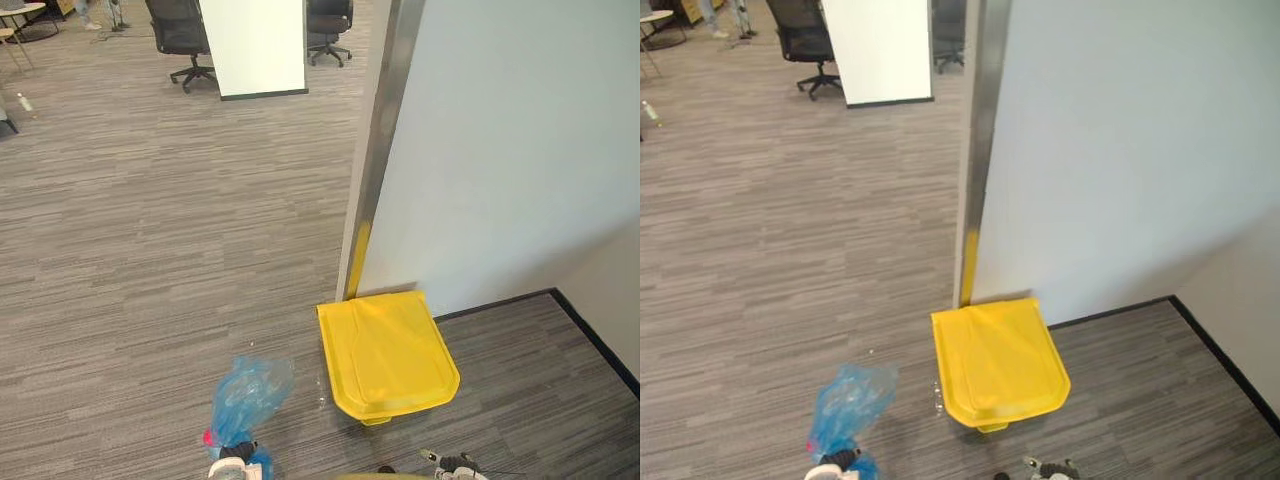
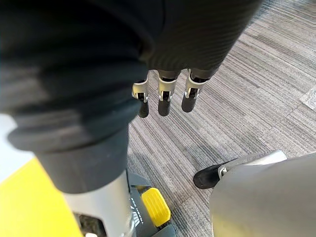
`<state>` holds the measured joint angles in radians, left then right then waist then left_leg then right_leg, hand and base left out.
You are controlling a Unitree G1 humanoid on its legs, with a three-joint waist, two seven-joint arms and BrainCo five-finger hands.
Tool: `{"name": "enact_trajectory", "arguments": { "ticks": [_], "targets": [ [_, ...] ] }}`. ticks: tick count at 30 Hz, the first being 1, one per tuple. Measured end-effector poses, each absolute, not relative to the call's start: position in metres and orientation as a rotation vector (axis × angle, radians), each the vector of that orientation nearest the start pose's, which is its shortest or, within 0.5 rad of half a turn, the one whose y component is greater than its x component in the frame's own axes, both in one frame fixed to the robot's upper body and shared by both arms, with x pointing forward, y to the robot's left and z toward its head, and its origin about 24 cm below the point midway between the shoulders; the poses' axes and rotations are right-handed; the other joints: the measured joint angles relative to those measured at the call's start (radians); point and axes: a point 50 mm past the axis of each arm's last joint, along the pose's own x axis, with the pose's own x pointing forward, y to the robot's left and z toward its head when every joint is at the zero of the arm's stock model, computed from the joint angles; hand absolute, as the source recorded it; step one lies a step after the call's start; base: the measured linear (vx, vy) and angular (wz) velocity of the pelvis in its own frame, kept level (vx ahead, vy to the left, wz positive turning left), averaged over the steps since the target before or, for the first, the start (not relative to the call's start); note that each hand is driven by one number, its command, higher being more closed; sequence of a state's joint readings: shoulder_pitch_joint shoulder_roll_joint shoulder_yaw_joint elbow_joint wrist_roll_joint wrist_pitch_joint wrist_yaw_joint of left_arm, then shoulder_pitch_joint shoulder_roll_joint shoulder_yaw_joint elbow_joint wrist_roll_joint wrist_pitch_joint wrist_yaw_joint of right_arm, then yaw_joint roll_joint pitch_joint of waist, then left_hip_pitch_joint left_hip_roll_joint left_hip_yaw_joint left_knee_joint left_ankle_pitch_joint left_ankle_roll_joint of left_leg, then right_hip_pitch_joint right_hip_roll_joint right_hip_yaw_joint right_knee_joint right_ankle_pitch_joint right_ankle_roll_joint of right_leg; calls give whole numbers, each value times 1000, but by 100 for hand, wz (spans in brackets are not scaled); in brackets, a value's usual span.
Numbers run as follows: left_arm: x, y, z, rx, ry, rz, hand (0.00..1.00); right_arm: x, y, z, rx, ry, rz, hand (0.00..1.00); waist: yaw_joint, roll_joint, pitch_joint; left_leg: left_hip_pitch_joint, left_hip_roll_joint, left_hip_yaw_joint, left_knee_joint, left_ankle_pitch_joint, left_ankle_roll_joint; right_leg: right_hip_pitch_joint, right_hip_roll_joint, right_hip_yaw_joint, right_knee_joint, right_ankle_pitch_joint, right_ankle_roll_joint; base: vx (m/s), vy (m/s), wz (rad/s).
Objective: Gather rubbish on tea table into small bin, then transfer packed bag to large trash can.
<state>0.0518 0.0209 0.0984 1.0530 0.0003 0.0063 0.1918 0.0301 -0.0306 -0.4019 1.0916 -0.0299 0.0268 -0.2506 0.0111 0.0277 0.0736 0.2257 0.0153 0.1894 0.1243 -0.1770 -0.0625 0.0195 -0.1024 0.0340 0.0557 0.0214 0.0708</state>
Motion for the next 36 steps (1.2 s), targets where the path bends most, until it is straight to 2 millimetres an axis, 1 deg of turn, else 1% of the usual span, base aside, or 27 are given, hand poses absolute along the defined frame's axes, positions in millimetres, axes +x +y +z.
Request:
{"name": "enact_trajectory", "arguments": {
  "ticks": [3,5,9,10,15,16,17,18,19,20,22,26,29,33,36],
  "targets": [
    [104,178,-161,64,1105,284,100,92,-216,-160,16,1141,-579,0,0,6,4,2,7,16,0,0,0,-11,8,2,17,0,0,-69,-54,-8],
    [108,178,-159,64,1087,284,100,95,-211,-160,23,1135,-567,0,4,1,14,1,11,28,0,0,0,-23,14,7,29,-1,1,-74,-62,-17],
    [110,178,-158,65,1073,285,100,99,-209,-159,20,1127,-558,0,10,-6,27,-1,14,61,-3,-1,0,-44,22,31,35,-1,1,-90,-59,-22],
    [110,179,-158,62,1071,287,100,99,-209,-159,19,1126,-557,0,16,-6,27,-7,18,67,-4,-4,5,-56,25,31,39,-2,2,-126,-79,-22],
    [111,179,-157,38,1067,312,100,101,-207,-159,22,1116,-555,0,19,-6,29,-14,34,79,-14,-19,-1,-76,42,28,40,-7,6,-116,-73,-7],
    [112,177,-157,32,1064,310,100,102,-208,-158,22,1113,-555,0,19,0,32,-15,42,80,-19,-31,3,-80,51,25,40,-6,5,-134,-65,-2],
    [113,174,-157,25,1060,307,100,103,-209,-157,20,1104,-558,0,20,7,29,-15,56,81,-23,-49,2,-89,64,18,41,-3,1,-126,-62,2],
    [114,174,-156,23,1056,307,100,103,-209,-157,19,1101,-559,0,22,9,32,-16,62,83,-32,-55,4,-89,71,15,41,1,-3,-136,-52,7],
    [114,174,-156,25,1053,308,100,101,-209,-158,19,1108,-561,0,23,6,33,-14,65,84,-46,-56,4,-91,75,9,37,7,-5,-161,-61,4],
    [114,176,-156,27,1051,310,100,100,-208,-158,16,1110,-557,0,27,1,32,-17,66,88,-50,-55,3,-88,75,8,21,18,-15,-172,-59,-4],
    [113,176,-156,27,1054,311,100,98,-209,-158,14,1114,-560,0,38,1,30,-19,66,103,-50,-56,2,-87,77,16,2,32,-8,-121,-44,-23],
    [112,176,-157,28,1058,313,100,99,-210,-158,13,1112,-561,0,41,2,26,-35,66,101,-54,-49,-5,-88,78,18,-45,67,-14,-37,-32,-9],
    [112,176,-157,28,1060,313,100,98,-210,-158,14,1114,-563,0,41,0,22,-32,67,93,-77,-30,-9,-85,78,3,-57,79,-15,29,-27,11],
    [110,176,-157,29,1066,312,100,97,-211,-158,12,1118,-565,0,40,1,22,-13,70,78,-87,-28,-11,-55,82,-9,-79,83,-14,64,4,10],
    [109,178,-158,34,1070,313,100,97,-210,-159,11,1120,-563,0,40,-5,16,-11,70,78,-88,-28,-11,-50,83,-10,-84,83,-13,58,19,1]
  ]
}}
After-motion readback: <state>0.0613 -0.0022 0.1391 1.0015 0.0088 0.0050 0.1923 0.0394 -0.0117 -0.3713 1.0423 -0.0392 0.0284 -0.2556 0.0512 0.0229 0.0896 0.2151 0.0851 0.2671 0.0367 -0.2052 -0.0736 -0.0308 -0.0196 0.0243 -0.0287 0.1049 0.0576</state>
